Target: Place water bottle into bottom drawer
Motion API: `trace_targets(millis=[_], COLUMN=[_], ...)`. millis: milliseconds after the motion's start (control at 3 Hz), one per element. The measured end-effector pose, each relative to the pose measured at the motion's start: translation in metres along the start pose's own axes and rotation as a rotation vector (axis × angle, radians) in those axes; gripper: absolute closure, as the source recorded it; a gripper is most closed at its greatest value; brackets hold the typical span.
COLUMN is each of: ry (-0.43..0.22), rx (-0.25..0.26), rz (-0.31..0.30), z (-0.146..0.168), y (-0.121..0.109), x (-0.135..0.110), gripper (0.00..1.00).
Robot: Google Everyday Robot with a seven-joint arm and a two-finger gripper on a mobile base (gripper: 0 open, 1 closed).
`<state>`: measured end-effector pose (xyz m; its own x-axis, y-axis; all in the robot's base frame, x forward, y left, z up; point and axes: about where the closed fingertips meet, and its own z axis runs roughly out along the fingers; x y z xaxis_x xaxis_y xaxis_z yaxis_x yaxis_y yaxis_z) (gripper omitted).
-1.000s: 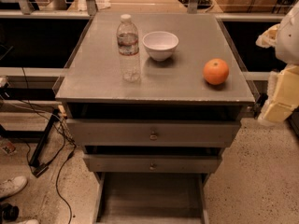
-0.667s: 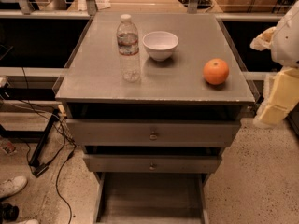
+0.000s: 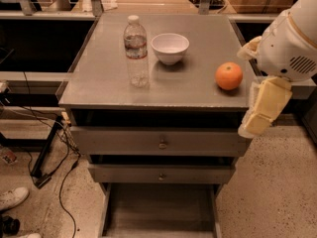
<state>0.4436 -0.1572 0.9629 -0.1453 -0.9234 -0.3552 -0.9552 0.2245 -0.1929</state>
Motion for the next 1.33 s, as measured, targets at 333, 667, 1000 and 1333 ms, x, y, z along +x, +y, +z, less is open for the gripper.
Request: trace_targets(millis=[333,667,1000,1333], ry=[0.000,-0.063,-0.137,-0.182], rx=[0.001,0.030,0.068,0.078], rz=[0.000,0.018,0.019,0.015], z=[0.000,0.011,0.027,0.038], y=[0.000,-0.007,-0.024,-0.034], x=[0.000,-0.016,-0.039,-0.054], gripper=[0.00,0.00,0.00,0.00])
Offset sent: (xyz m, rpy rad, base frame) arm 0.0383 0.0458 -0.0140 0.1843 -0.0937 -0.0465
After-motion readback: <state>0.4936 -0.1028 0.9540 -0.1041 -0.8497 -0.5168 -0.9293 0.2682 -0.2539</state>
